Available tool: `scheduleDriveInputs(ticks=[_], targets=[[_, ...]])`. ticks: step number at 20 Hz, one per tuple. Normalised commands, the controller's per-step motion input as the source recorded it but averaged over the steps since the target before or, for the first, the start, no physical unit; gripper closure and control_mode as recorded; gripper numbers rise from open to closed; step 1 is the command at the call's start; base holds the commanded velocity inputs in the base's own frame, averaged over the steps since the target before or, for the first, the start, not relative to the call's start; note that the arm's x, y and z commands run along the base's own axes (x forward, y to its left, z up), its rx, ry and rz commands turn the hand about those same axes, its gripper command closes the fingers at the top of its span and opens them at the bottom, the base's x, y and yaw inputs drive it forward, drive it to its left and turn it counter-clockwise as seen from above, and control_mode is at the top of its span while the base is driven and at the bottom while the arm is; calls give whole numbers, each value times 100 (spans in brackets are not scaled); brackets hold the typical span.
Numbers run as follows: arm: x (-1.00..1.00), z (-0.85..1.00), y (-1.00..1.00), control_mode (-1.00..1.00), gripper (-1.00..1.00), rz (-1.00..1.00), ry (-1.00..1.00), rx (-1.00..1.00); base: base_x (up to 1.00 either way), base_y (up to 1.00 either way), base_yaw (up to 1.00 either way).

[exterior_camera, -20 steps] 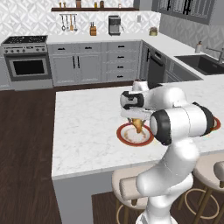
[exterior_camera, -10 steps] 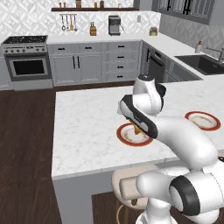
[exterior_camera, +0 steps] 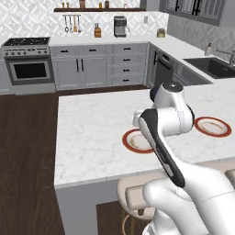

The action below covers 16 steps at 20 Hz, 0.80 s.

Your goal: Pick the chicken drumstick and carrot from their plates and place them in the bowl. Then put the bowl in the fridge.

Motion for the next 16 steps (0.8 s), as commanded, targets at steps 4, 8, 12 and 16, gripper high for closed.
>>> scheduleDriveInputs(ticks=[4, 8, 12, 16], targets=[[-10, -3, -16, -100, 100, 0, 4, 0, 0, 0, 0], [0, 0, 0, -100, 100, 0, 0, 0, 0, 0, 0], [-5, 0, 0, 100, 100, 0, 0, 0, -6, -4, 0], [0, 0, 0, 100, 100, 0, 0, 0, -16, -45, -3]])
